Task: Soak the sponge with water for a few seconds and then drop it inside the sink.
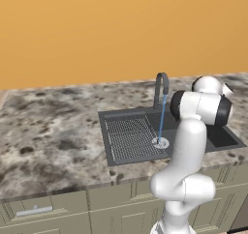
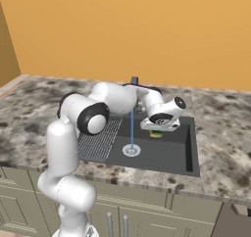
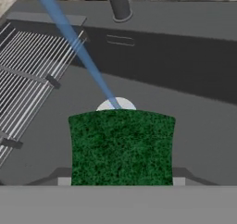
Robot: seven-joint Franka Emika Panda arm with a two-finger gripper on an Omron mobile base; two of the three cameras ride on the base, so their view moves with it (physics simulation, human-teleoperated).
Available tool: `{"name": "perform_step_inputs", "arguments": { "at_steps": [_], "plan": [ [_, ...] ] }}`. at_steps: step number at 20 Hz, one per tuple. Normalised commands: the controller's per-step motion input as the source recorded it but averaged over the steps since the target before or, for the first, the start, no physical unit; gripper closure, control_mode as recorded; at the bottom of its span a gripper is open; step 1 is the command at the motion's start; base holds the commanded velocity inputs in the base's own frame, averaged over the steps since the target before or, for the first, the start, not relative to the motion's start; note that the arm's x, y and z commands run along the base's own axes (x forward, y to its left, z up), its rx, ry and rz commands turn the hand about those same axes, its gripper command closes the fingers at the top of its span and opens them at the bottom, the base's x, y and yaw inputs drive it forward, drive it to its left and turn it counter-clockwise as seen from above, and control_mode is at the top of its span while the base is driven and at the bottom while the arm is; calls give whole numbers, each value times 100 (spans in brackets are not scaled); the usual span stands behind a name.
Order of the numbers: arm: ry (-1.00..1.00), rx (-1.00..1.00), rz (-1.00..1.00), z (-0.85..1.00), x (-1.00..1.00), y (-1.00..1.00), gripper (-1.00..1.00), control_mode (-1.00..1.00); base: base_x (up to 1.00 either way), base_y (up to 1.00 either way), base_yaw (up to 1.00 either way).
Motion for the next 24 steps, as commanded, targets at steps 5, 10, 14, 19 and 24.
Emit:
{"name": "perform_step_inputs", "arguments": {
  "at_steps": [5,10,14,19,24],
  "plan": [
    [-1,-11,-1,-20,-14,-7,100,-100,0,0,0],
    [-2,-9,0,-22,-6,-3,100,-100,0,0,0],
    [-3,-5,0,-35,0,-1,100,-100,0,0,0],
    [-3,0,0,-38,0,-8,100,-100,0,0,0],
    [0,-3,0,-17,0,-22,100,-100,0,0,0]
  ]
}}
